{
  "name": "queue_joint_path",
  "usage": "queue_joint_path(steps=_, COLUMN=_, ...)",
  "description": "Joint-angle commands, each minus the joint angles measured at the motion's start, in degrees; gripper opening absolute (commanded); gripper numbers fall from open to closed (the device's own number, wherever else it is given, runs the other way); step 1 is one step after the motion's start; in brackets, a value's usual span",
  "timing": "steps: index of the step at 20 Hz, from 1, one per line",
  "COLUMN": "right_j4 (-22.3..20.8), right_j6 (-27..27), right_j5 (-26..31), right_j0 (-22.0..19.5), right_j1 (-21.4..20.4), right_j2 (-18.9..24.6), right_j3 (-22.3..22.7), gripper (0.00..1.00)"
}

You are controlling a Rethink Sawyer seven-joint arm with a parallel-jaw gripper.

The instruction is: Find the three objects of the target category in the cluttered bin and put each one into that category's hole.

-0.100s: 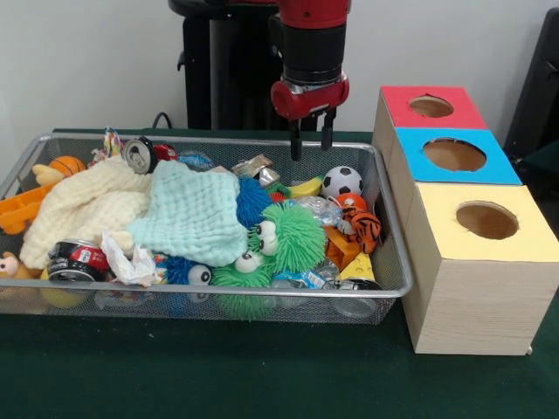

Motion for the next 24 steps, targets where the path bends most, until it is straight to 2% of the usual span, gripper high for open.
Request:
queue_joint_path(steps=1, right_j4=1.56, right_j6=4.33, right_j5=4.19, right_j0=0.07, right_j1=1.91, right_j2=0.66, right_j3=-3.45, gripper=1.0)
queue_joint_path(steps=8, right_j4=4.8, right_j6=-0.82, right_j5=11.53, right_j0=-2.2, right_j1=1.52, right_j2=4.25, right_j3=-7.02, gripper=1.0)
queue_joint_path(steps=18, right_j4=6.02, right_j6=-3.29, right_j5=15.03, right_j0=-5.23, right_j1=1.63, right_j2=6.51, right_j3=-9.01, gripper=1.0)
queue_joint_path(steps=24, right_j4=6.48, right_j6=-2.96, right_j5=17.45, right_j0=-5.36, right_j1=1.68, right_j2=6.68, right_j3=-10.39, gripper=1.0)
